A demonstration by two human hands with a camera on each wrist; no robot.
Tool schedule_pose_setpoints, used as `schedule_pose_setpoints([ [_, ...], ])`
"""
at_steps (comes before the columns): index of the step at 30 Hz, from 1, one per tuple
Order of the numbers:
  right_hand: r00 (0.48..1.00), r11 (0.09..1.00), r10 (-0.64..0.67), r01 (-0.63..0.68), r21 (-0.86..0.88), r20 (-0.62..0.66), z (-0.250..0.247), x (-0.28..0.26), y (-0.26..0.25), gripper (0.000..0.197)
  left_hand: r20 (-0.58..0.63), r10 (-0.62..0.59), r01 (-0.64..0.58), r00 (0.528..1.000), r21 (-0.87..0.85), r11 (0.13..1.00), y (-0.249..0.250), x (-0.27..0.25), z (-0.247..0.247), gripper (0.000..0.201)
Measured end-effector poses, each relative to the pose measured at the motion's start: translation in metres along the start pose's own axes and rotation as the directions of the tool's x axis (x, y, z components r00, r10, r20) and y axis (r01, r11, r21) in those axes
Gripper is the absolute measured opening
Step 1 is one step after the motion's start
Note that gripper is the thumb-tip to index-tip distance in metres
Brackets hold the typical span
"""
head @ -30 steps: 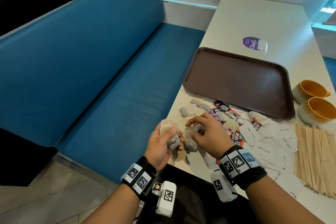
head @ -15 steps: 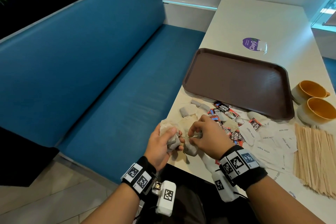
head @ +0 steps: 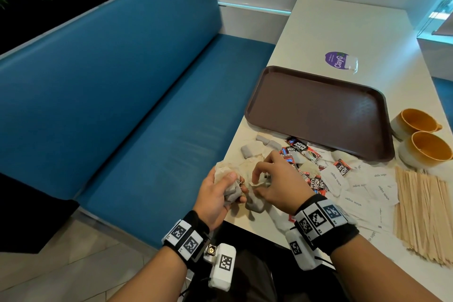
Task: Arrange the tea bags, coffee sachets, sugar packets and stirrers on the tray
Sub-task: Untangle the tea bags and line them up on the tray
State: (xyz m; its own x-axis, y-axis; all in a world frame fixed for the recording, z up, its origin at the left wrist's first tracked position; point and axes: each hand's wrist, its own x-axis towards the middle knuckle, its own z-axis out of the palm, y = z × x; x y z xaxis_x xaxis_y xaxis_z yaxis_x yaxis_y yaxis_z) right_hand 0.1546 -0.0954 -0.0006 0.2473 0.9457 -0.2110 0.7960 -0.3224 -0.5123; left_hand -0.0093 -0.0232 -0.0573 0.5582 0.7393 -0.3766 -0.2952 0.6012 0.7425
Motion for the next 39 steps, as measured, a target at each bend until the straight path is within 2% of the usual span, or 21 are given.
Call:
schedule_pose_setpoints([
  [6,0.997,0.997,0.069,-0.068,-0.043,0.043,0.003,0.002,0.004,0.036,-0.005,-0.003,0.003,1.000,-0.012,1.000,0.002,-0.002,0.003,0.015],
  [13,0.999,0.999,0.037,-0.037,-0.023,0.030,0.003,0.003,0.002,0.014,-0.013,-0.003,0.002,1.000,-0.022,1.000,0.003,-0.003,0.005,0.014],
  [16,1.000,0.999,0.008,-0.008,0.052,0.016,-0.001,0.000,-0.002,0.008,-0.023,-0.007,0.007,1.000,0.003,1.000,0.002,-0.001,0.004,0.014],
  [21,0.997,0.968,0.043,-0.024,0.250,-0.071,-0.009,-0.004,0.006,0.017,0.005,-0.014,0.013,1.000,0.034,0.999,0.003,-0.003,0.005,0.017],
  [25,0.985,0.891,0.120,-0.051,0.451,-0.125,-0.021,-0.010,0.009,0.012,0.014,-0.045,0.044,0.999,0.053,0.998,0.009,-0.002,0.009,0.031],
  [28,0.980,0.861,0.118,-0.022,0.508,-0.157,-0.030,-0.012,0.009,0.013,0.025,-0.091,0.091,0.996,0.007,0.996,0.016,-0.002,0.014,0.041],
  [30,0.986,0.798,0.106,-0.009,0.602,-0.125,-0.033,-0.012,0.003,0.014,0.033,-0.129,0.130,0.991,-0.014,0.991,0.018,-0.002,0.018,0.046],
  [32,0.994,0.668,0.101,-0.029,0.743,-0.052,-0.031,-0.012,-0.006,0.014,0.026,-0.159,0.159,0.987,-0.020,0.987,0.016,-0.002,0.022,0.058],
  [33,0.995,0.631,0.096,-0.045,0.775,-0.020,-0.028,-0.011,-0.010,0.014,0.033,-0.168,0.168,0.985,-0.018,0.986,0.015,-0.001,0.023,0.063],
  [37,0.996,0.697,0.088,-0.079,0.713,0.025,-0.014,-0.004,-0.020,0.012,0.103,-0.209,0.213,0.972,-0.036,0.976,0.013,-0.002,0.025,0.072],
  [39,0.995,0.720,0.096,-0.083,0.689,0.019,-0.009,-0.001,-0.020,0.012,0.136,-0.215,0.219,0.967,-0.016,0.975,0.011,-0.002,0.025,0.059],
])
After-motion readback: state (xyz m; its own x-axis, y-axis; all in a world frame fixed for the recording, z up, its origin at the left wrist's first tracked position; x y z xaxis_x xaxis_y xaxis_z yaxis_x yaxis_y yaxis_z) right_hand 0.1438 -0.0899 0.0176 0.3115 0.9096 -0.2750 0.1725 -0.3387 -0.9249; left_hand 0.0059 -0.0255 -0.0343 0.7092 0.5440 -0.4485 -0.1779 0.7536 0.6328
